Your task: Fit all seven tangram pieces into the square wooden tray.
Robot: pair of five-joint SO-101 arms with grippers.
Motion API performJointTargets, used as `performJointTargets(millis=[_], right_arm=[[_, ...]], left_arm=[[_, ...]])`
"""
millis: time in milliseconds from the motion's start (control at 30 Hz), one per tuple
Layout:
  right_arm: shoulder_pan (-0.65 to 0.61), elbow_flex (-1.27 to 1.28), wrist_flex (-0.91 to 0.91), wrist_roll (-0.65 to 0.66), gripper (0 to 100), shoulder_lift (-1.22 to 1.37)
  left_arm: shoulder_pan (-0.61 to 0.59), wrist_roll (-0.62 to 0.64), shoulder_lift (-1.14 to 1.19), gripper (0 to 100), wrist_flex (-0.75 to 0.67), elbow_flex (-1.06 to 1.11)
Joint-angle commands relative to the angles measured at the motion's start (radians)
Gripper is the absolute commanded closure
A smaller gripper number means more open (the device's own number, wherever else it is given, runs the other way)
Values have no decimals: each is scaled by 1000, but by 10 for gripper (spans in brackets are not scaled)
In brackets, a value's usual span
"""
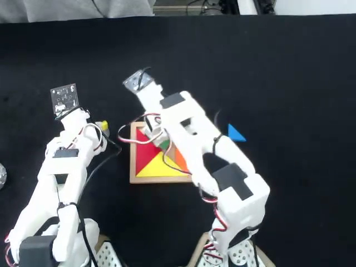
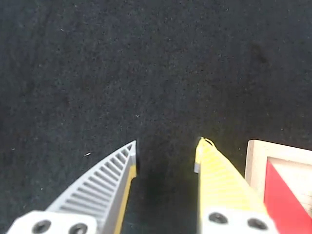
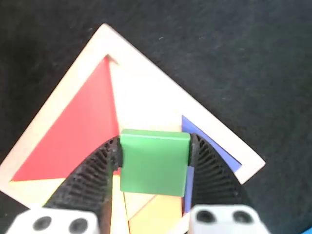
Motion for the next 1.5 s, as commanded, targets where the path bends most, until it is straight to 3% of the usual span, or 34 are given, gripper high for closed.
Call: performJointTargets(millis=[0,433,633,1467], right_arm=[[-11,-4,-15,6,907,-64],[-14,22,-74,0,904,-10],[-14,27,-71,0,819,-10],[-51,22,11,-37,814,-12]], left_arm=[[10,-3,-31,798,-12,-8],[10,-3,-31,798,-12,-8],[10,-5,-31,798,-12,-8],[10,-5,-31,798,-12,-8]])
